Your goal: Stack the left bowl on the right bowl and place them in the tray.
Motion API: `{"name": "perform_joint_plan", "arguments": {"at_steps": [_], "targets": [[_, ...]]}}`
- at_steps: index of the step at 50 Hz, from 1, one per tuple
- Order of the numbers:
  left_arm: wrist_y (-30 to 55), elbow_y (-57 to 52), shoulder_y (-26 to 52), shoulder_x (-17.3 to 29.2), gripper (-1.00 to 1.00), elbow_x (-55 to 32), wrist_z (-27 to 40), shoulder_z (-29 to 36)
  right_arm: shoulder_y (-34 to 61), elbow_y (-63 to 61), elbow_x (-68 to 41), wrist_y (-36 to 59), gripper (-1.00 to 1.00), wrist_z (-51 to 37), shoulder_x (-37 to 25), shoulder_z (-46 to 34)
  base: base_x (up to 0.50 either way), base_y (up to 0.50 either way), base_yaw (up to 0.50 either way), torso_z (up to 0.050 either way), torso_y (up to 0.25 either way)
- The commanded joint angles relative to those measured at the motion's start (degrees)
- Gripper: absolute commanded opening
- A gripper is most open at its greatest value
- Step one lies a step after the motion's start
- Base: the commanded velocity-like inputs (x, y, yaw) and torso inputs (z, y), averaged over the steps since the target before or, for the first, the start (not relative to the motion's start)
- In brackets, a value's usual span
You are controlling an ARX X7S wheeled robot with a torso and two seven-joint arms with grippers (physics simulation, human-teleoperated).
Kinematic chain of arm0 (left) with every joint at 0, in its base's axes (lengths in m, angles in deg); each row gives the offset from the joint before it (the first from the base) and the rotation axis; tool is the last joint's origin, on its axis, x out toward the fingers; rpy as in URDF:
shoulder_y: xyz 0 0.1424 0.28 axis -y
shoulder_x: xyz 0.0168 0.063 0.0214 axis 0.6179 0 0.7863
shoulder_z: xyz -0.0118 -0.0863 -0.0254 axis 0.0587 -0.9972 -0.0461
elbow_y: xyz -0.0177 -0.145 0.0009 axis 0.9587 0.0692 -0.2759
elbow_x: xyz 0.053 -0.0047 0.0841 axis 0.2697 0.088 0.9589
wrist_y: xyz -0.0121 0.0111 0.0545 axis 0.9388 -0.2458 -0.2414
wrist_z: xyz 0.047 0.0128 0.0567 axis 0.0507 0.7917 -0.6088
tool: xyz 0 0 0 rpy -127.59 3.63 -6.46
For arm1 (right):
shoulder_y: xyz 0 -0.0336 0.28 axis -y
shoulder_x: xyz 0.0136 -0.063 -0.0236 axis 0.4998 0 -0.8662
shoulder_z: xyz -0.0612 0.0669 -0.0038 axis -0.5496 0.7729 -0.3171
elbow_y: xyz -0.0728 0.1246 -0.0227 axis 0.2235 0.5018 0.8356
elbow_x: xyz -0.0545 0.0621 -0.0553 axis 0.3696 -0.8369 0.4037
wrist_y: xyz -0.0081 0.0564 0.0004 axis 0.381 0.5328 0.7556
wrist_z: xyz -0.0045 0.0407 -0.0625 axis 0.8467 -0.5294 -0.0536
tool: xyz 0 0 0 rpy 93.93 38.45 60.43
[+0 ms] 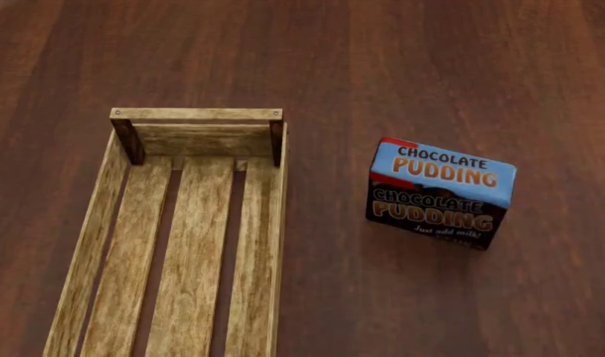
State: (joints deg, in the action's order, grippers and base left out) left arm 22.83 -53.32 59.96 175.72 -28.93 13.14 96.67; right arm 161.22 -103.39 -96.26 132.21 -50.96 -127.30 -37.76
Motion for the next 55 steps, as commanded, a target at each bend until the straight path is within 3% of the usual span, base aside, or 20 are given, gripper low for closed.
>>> {"name": "perform_joint_plan", "arguments": {"at_steps": [1, 26, 55], "targets": [[0.2, 0.0, -0.5, 0.0, 1.00, 0.2, 0.0, -0.4, -3.4, 1.3, 10.4, -4.7, -1.00, 5.1, -0.8, -3.3, 0.00, 0.00, 0.00, 0.000, 0.000], [0.7, 0.0, -2.1, 0.0, 1.00, 1.2, 0.0, -1.0, -15.8, 7.7, 23.7, -19.2, -1.00, 11.9, 2.7, -9.5, 0.00, 0.00, 0.00, 0.000, 0.000], [0.5, 0.0, -3.6, 0.0, 1.00, 1.7, 0.0, -1.5, -20.4, 9.0, 24.3, -23.5, -1.00, 10.7, 1.0, -11.0, 0.00, 0.00, 0.00, 0.000, 0.000]]}}
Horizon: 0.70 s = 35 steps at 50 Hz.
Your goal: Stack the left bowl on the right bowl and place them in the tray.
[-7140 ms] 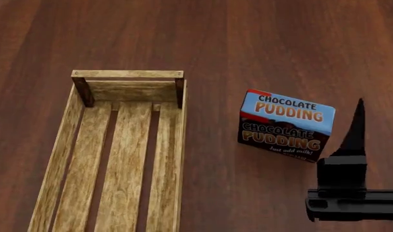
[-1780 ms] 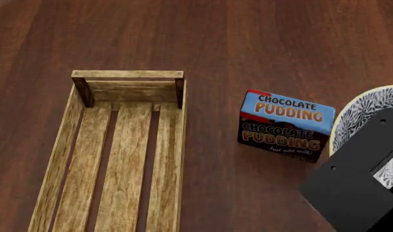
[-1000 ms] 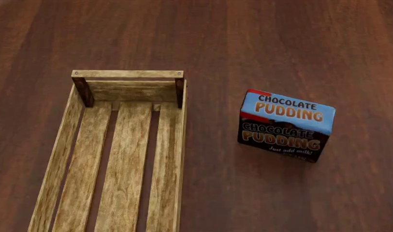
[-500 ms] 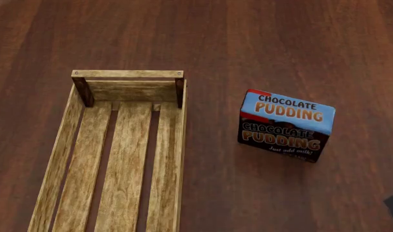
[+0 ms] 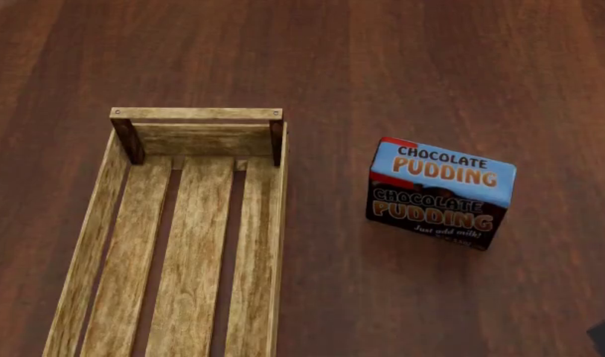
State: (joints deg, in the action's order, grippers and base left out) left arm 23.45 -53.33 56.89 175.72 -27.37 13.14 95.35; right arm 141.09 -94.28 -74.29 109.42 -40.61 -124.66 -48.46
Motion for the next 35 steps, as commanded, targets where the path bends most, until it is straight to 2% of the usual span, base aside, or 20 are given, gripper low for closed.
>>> {"name": "perform_joint_plan", "arguments": {"at_steps": [1, 6, 7, 20, 35], "targets": [[-0.2, 0.0, -0.6, 0.0, 1.00, 0.3, 0.0, -0.2, -0.2, -0.3, 2.6, -0.8, -1.00, 0.9, -2.1, -0.3, 0.00, 0.00, 0.00, 0.000, 0.000], [-0.3, 0.0, -0.8, 0.0, 1.00, 0.5, 0.0, -0.3, -0.1, 0.0, 1.3, -0.7, -1.00, -1.6, -1.2, 0.1, 0.00, 0.00, 0.00, 0.000, 0.003], [-0.2, 0.0, -0.8, 0.0, 1.00, 0.5, 0.0, -0.4, 0.0, 0.1, 1.2, -0.5, 1.00, -1.8, -1.1, 0.2, 0.00, 0.00, 0.00, 0.000, 0.000], [-0.3, 0.0, -1.1, 0.0, 1.00, 0.1, 0.0, -0.9, 1.7, -0.6, -1.3, 1.3, 1.00, -4.3, -0.2, 1.4, 0.00, 0.00, 0.00, 0.000, 0.000], [0.1, 0.0, -1.5, 0.0, 1.00, -0.4, 0.0, -1.6, -1.6, 2.1, 1.7, -2.4, 1.00, -1.7, 1.1, -0.1, 0.00, 0.00, 0.00, 0.000, 0.000]]}}
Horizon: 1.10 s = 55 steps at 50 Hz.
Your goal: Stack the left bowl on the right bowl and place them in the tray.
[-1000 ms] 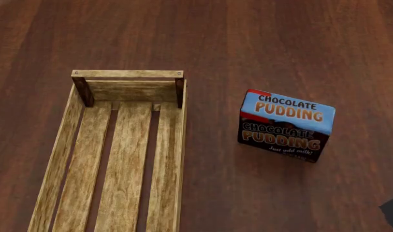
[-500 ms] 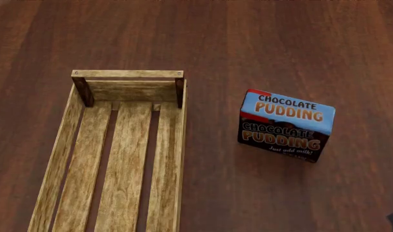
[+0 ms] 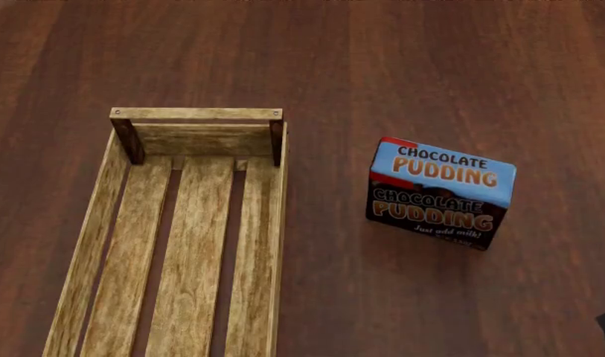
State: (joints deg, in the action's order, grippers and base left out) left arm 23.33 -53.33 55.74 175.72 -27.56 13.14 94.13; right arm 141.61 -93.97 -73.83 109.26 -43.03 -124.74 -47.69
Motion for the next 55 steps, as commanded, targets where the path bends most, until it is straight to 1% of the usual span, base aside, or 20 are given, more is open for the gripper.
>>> {"name": "perform_joint_plan", "arguments": {"at_steps": [1, 25, 37, 52, 53, 55], "targets": [[0.2, 0.0, -0.4, 0.0, 1.00, -0.2, 0.0, -0.4, -2.7, 2.2, 0.9, -2.8, 1.00, 0.3, 1.7, -1.0, 0.00, 0.00, 0.00, 0.000, 0.000], [0.1, 0.0, -1.9, 0.0, 1.00, 1.1, 0.0, -0.4, -10.6, 8.2, 2.7, -9.9, 1.00, 0.9, 3.2, -3.9, 0.00, 0.00, 0.00, 0.000, 0.000], [-0.1, 0.0, -2.8, 0.0, 1.00, 1.4, 0.0, -0.3, -12.7, 11.8, 2.8, -11.1, 1.00, -0.2, 6.3, -4.5, 0.00, 0.00, 0.00, 0.000, 0.000], [-0.2, 0.0, -3.7, 0.0, 1.00, 2.0, 0.0, -0.3, -15.4, 15.2, 4.6, -13.4, 1.00, 1.6, 7.9, -5.7, 0.00, 0.00, 0.00, 0.000, 0.000], [-0.3, 0.0, -3.8, 0.0, 1.00, 2.1, 0.0, -0.3, -15.3, 15.2, 4.4, -13.4, -1.00, 1.2, 8.0, -5.5, 0.00, 0.00, 0.00, 0.000, 0.000], [-0.4, 0.0, -3.9, 0.0, 1.00, 2.2, 0.0, -0.2, -15.0, 14.8, 4.4, -12.6, -1.00, 0.9, 8.0, -5.6, 0.00, 0.00, 0.00, 0.000, 0.000]]}}
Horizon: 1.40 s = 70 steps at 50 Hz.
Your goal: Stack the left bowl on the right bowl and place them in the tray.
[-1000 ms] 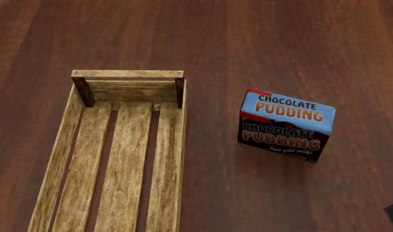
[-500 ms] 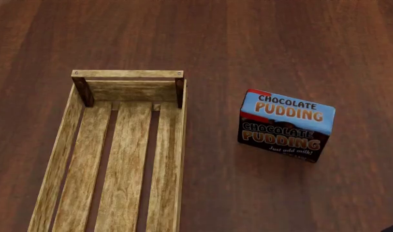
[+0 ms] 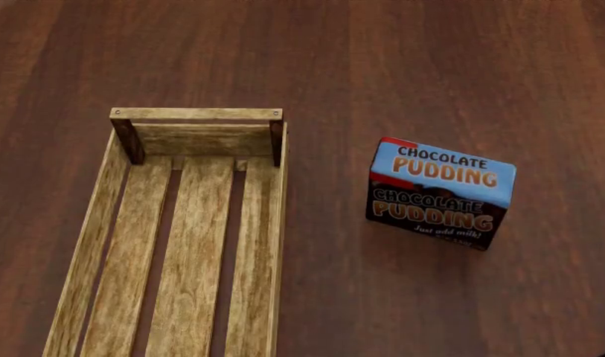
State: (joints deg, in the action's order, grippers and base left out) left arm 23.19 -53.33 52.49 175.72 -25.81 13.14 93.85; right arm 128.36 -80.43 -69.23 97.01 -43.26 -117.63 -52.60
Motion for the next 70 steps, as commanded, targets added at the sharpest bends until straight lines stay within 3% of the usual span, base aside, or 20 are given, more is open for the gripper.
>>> {"name": "perform_joint_plan", "arguments": {"at_steps": [1, 18, 28, 35, 54, 58, 70], "targets": [[-0.3, 0.0, -0.7, 0.0, 1.00, 0.4, 0.0, 0.0, -1.5, 0.9, -0.3, 0.0, -1.00, 0.7, 0.8, -0.6, 0.00, 0.00, 0.00, 0.000, 0.000], [-1.1, 0.0, -1.1, 0.0, 1.00, 0.7, 0.0, -0.7, 3.9, -8.4, -1.2, 5.0, -1.00, -1.3, -5.0, 1.4, 0.00, 0.00, 0.00, 0.000, 0.000], [-1.0, 0.0, -0.7, 0.0, 1.00, 0.1, 0.0, -1.7, 12.4, -16.9, -2.7, 14.7, -1.00, -3.6, -7.4, 4.7, 0.00, 0.00, 0.00, 0.000, 0.000], [-1.4, 0.0, -0.6, 0.0, 1.00, 0.0, 0.0, -2.2, 19.9, -20.2, -0.4, 22.4, -1.00, 1.3, -6.6, 7.0, 0.00, 0.00, 0.00, 0.000, 0.000], [-1.0, 0.0, -0.3, 0.0, 1.00, -1.2, 0.0, -3.7, 35.8, -22.1, 3.9, 35.6, -1.00, 10.8, 3.3, 9.4, 0.00, 0.00, 0.00, 0.000, 0.001], [-1.1, 0.0, -0.4, 0.0, 1.00, -1.2, 0.0, -3.9, 39.6, -22.3, 9.8, 35.1, -1.00, 17.6, 4.4, 7.2, 0.00, 0.00, 0.00, 0.000, 0.000], [-1.1, 0.0, -0.9, 0.0, 1.00, -1.0, 0.0, -4.2, 48.2, -15.8, 20.9, 32.0, -1.00, 30.8, 16.4, 0.5, 0.00, 0.00, 0.00, 0.000, 0.001]]}}
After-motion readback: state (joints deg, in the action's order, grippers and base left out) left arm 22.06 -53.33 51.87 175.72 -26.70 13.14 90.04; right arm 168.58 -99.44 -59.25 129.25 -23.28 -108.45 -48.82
